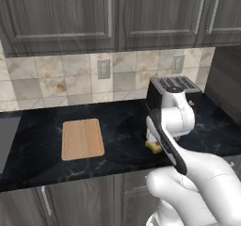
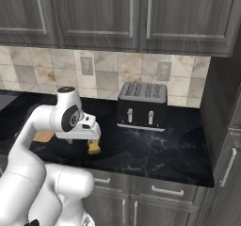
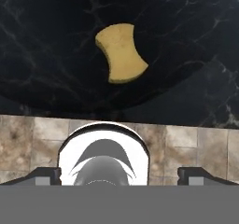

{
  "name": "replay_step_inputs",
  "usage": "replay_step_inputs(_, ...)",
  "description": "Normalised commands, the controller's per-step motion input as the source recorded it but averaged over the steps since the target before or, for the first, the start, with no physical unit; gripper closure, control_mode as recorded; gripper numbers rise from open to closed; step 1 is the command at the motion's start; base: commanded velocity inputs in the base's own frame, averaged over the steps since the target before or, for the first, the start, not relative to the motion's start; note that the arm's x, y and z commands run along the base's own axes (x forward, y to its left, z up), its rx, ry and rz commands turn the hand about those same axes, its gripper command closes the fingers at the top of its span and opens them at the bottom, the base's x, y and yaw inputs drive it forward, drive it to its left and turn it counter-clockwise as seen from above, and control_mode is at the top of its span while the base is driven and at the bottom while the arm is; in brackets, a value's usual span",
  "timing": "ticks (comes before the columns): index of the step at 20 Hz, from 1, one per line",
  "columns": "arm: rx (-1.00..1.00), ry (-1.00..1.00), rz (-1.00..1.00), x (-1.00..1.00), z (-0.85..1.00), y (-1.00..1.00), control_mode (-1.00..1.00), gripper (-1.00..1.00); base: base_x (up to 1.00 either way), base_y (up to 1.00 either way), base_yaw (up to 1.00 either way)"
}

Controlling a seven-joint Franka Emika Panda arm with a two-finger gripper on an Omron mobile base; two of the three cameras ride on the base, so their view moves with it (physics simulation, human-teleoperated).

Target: Pick up the sponge from the counter and clean the cutting board by briefly scrubbing or pressing down on the cutting board. Once finished, release the sponge.

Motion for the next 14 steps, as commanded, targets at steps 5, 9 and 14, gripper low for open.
replay_step_inputs(5, 0.07, 0.0, 0.08, 0.46, -0.03, -0.03, -1.0, -1.0, 0.0, 0.0, 0.0)
replay_step_inputs(9, 0.03, 0.0, 0.02, 0.34, -0.1, -0.01, -1.0, -1.0, 0.0, 0.0, 0.0)
replay_step_inputs(14, 0.0, 0.02, 0.0, 0.14, -0.36, -0.01, -1.0, -1.0, 0.0, 0.0, 0.0)
